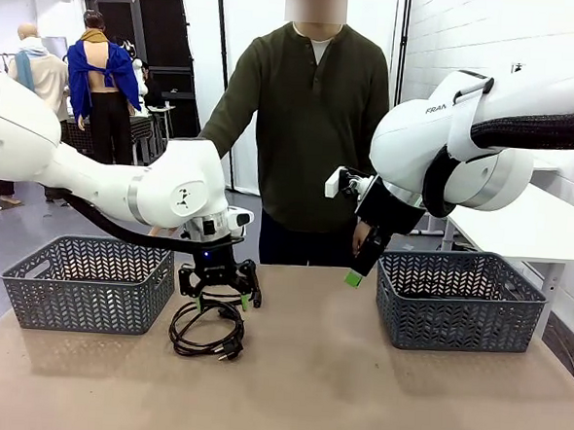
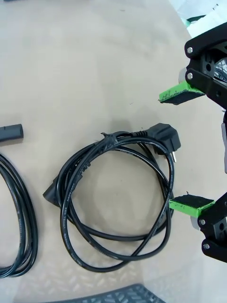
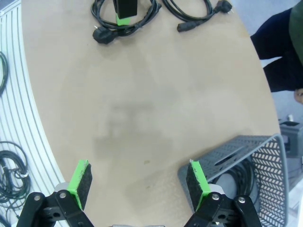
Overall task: Organize the cables according to human instructions.
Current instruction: Pick up a bundle of cables and place it in the basket indicated by the human.
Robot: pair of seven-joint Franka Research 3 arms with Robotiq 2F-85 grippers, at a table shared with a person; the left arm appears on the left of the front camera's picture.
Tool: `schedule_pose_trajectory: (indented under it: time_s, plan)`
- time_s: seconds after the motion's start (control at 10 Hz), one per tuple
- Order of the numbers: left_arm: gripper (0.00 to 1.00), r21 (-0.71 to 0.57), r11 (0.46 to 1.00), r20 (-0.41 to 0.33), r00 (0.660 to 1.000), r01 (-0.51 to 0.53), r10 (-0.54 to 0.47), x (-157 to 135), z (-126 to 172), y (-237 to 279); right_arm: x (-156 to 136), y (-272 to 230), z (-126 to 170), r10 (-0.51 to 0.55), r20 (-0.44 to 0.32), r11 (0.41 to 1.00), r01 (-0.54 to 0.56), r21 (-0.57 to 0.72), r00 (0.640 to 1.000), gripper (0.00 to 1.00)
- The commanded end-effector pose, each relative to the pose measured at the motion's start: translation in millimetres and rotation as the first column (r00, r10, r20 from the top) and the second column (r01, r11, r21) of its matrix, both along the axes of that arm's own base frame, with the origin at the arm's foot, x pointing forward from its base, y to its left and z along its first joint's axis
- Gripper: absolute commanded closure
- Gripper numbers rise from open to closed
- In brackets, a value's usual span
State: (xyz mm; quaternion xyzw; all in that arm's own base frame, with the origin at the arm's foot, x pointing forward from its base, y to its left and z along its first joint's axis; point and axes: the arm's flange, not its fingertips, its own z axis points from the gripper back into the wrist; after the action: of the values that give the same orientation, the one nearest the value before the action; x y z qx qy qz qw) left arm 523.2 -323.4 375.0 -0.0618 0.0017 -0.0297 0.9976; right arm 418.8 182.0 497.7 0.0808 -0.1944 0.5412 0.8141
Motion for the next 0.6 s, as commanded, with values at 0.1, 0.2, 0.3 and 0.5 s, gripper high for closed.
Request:
schedule_pose_trajectory:
  time_s: [0.1,0.2,0.3,0.5]
  plan:
    - [0.00,0.012,0.997,0.008,0.997,-0.076,0.076,4,-11,-11,0,-1,-1,-0.003,0.003,1.000,0.003,-0.002,1.000,0.00]
    - [0.00,0.000,0.996,0.020,0.996,-0.092,0.092,4,-17,-13,0,-1,-1,-0.003,0.003,1.000,0.003,-0.002,1.000,0.00]
    - [0.00,-0.002,0.995,0.020,0.994,-0.105,0.105,4,-20,-13,0,-1,-1,-0.003,0.003,1.000,0.003,-0.002,1.000,0.00]
    - [0.00,0.019,0.994,0.016,0.994,-0.109,0.109,3,-24,-12,0,-1,-1,-0.003,0.003,1.000,0.003,-0.002,1.000,0.00]
